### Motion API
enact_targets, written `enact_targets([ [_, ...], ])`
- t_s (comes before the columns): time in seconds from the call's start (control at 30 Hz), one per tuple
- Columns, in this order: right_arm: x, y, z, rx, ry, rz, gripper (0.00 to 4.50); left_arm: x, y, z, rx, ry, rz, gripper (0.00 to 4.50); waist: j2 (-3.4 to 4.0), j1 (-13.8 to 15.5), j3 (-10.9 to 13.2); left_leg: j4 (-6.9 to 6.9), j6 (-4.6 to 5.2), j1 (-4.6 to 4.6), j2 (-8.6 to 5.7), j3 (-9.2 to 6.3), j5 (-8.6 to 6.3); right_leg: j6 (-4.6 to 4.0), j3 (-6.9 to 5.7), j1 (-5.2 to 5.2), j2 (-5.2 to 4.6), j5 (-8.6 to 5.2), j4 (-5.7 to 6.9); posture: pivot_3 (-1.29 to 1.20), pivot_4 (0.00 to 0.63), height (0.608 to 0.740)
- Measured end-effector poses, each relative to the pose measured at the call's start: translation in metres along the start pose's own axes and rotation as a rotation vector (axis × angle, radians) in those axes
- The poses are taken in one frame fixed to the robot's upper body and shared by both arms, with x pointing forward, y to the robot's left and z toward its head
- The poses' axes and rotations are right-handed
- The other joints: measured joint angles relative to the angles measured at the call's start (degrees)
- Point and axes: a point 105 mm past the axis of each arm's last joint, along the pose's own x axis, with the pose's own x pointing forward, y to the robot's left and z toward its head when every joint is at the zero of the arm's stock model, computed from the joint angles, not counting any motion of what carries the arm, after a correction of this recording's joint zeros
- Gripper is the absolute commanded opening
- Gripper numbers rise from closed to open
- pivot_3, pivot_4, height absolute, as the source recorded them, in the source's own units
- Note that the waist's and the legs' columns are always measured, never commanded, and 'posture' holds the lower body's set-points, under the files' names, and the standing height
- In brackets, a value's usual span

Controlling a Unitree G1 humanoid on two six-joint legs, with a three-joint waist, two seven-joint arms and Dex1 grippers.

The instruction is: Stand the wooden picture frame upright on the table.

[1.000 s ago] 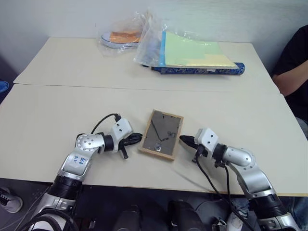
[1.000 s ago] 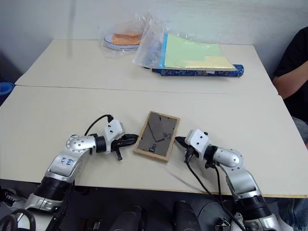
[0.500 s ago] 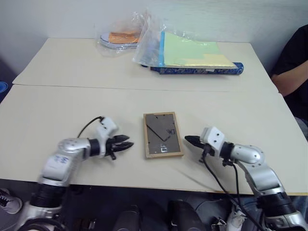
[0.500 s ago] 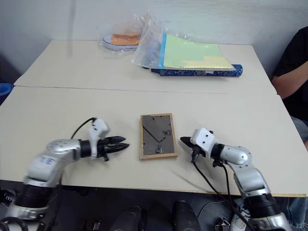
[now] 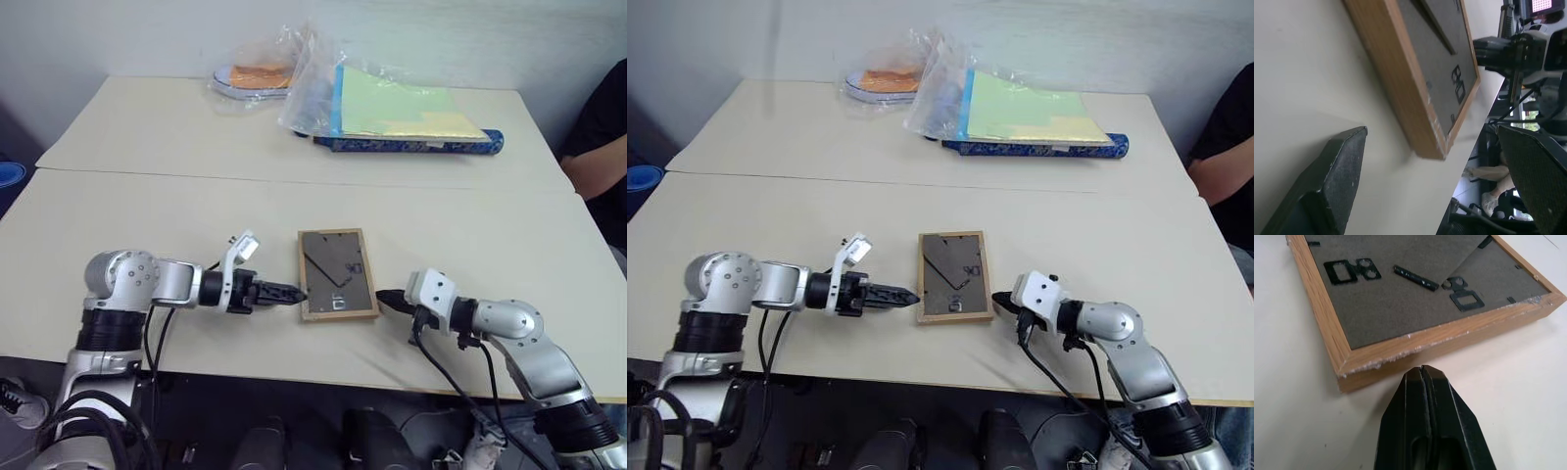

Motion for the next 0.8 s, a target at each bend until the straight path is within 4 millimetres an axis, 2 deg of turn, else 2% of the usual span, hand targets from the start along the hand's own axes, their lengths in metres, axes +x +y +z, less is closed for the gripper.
enact_targets([
  [0.23,0.004,-0.001,0.000,-0.008,0.020,-0.006,0.00,0.022,-0.009,0.004,-0.047,0.008,-0.031,4.46,-0.03,1.01,-0.05,0.03,0.00,0.03,-0.09,-0.01,0.00,0.02,0.00,0.01,-0.06,0.01,0.00,0.00,0.150,0.740],
  [0.4,0.007,0.001,0.005,-0.016,0.012,-0.007,0.00,0.029,-0.011,0.007,-0.086,0.000,-0.038,4.46,-0.05,1.13,-0.10,0.03,0.01,0.03,-0.15,-0.05,0.01,0.03,-0.02,0.05,-0.08,0.02,-0.02,0.00,0.150,0.740],
  [0.5,0.008,0.004,0.006,-0.014,0.010,-0.005,0.00,0.032,-0.010,0.008,-0.106,-0.009,-0.034,3.88,-0.05,1.11,-0.10,0.03,0.01,0.03,-0.15,-0.05,0.01,0.03,-0.03,0.05,-0.07,0.02,-0.02,0.00,0.150,0.740],
  [0.73,0.004,0.004,0.002,0.003,0.016,-0.004,0.00,0.031,-0.003,0.005,-0.159,-0.044,-0.031,1.70,-0.06,0.90,-0.10,0.02,-0.03,0.03,-0.12,-0.03,0.02,0.03,-0.05,0.03,-0.04,0.02,-0.06,0.00,0.150,0.740],
  [0.8,0.000,0.003,0.004,0.029,-0.009,0.003,0.39,0.029,-0.006,0.006,-0.158,-0.076,-0.067,1.33,-0.07,0.85,-0.10,0.02,-0.03,0.03,-0.12,-0.02,0.02,0.03,-0.05,0.05,-0.04,0.02,-0.08,0.00,0.150,0.740],
])
